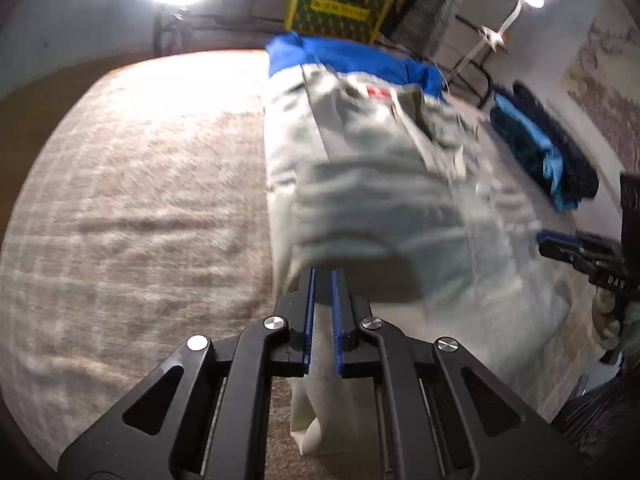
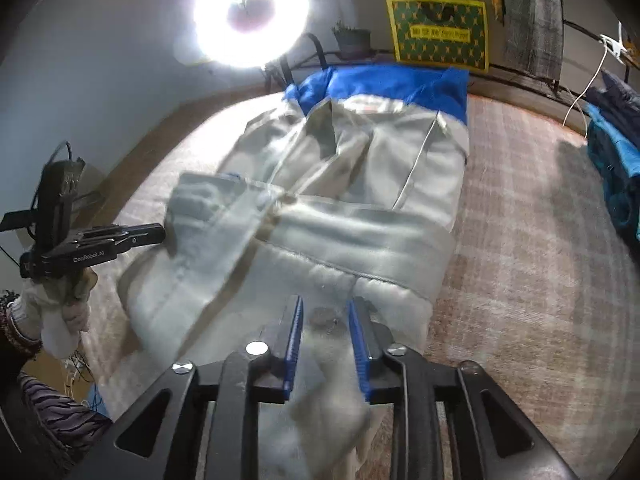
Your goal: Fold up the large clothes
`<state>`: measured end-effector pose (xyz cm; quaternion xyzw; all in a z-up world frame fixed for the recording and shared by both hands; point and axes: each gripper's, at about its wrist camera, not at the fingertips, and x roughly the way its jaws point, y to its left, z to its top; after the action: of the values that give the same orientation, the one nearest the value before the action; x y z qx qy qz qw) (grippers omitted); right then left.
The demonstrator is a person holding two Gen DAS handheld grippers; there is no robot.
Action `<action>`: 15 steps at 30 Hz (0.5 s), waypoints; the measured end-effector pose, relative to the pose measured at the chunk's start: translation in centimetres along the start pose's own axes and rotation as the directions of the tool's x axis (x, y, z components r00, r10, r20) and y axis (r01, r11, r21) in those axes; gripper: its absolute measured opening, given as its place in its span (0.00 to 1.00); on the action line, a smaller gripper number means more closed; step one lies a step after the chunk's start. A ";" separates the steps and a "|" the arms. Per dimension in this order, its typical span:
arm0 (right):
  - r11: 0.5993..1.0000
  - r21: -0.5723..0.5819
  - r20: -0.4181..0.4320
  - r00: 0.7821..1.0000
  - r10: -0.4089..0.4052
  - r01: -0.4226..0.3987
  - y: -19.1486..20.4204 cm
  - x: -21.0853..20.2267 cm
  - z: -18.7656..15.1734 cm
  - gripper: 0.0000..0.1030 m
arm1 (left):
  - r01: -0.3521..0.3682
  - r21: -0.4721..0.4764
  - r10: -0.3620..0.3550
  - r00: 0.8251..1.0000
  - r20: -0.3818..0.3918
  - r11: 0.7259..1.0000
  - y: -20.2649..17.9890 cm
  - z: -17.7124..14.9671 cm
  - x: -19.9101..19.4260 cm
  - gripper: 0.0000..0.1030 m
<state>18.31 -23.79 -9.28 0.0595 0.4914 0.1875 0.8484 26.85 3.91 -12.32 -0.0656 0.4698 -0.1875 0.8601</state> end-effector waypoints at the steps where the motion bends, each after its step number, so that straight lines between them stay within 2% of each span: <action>1: 1.000 0.003 0.019 1.000 -0.001 0.001 -0.1 -0.7 0.1 0.23 | 0.008 -0.019 -0.008 1.000 0.013 1.000 0.4 0.4 -0.6 0.05; 3: 1.000 0.004 0.072 0.997 -0.004 0.004 -0.4 -2.5 0.9 0.24 | 0.013 -0.041 -0.011 0.999 0.046 0.999 0.9 1.6 -1.9 0.05; 5: 1.000 0.002 0.109 0.994 -0.010 0.010 -0.6 -3.8 1.8 0.26 | -0.018 -0.017 0.020 0.997 0.074 1.000 1.1 3.0 -3.1 0.07; 7: 1.000 -0.015 0.132 0.991 -0.014 0.017 -0.8 -4.9 2.7 0.26 | -0.027 0.003 0.026 0.995 0.095 1.000 1.3 4.6 -3.9 0.23; 11: 0.998 -0.036 0.166 0.985 -0.053 0.060 -2.0 -6.1 5.3 0.25 | -0.020 0.040 0.015 0.992 0.124 0.999 1.0 8.0 -4.2 0.23; 15: 0.997 -0.010 0.159 0.985 -0.072 0.075 -4.8 -4.7 8.7 0.24 | -0.010 0.090 -0.001 0.992 0.127 0.996 0.7 11.8 -2.4 0.23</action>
<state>24.96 -29.26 -2.41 0.0494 0.4226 0.1546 0.8916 35.74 4.75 -4.17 -0.0373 0.4053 -0.2021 0.8908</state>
